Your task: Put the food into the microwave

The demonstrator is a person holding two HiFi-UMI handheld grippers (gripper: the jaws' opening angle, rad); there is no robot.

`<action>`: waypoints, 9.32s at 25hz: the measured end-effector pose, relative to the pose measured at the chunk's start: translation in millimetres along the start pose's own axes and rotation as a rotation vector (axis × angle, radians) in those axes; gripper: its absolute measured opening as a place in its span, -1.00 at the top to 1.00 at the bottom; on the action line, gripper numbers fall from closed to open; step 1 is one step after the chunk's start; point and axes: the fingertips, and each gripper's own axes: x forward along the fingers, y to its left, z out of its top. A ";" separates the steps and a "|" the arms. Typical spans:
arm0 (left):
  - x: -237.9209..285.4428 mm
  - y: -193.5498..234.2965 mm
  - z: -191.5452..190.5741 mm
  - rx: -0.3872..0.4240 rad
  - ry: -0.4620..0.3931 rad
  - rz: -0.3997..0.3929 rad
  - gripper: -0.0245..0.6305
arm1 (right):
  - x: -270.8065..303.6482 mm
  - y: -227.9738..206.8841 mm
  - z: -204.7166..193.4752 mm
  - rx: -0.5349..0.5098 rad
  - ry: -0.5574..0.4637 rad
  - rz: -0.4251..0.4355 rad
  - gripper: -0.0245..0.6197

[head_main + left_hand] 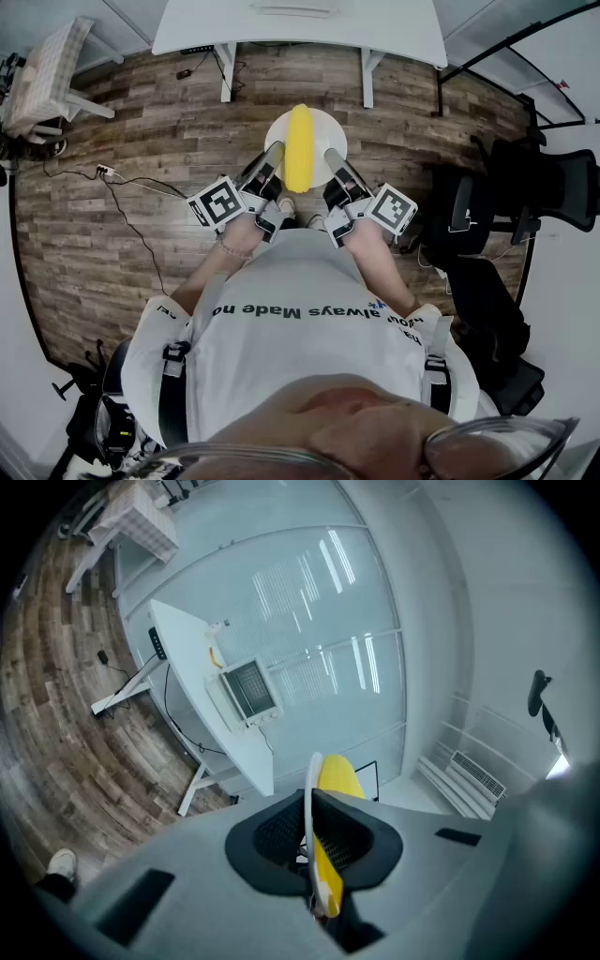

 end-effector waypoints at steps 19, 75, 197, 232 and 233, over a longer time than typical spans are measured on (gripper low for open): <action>15.7 19.2 26.5 -0.015 0.024 -0.003 0.86 | 33.0 -6.6 8.1 0.026 -0.029 -0.016 0.84; 367.7 97.7 242.3 -0.057 -0.043 0.022 0.86 | 310.8 -102.6 315.2 0.046 0.032 -0.006 0.84; 621.2 392.1 411.2 -0.179 0.065 0.253 0.86 | 629.1 -345.5 437.3 0.131 0.058 -0.267 0.84; 640.1 394.1 429.9 -0.191 0.018 0.223 0.85 | 627.6 -333.3 414.2 0.264 0.054 -0.180 0.86; 641.1 395.0 430.2 -0.193 0.022 0.216 0.85 | 628.7 -334.3 414.6 0.272 0.051 -0.182 0.86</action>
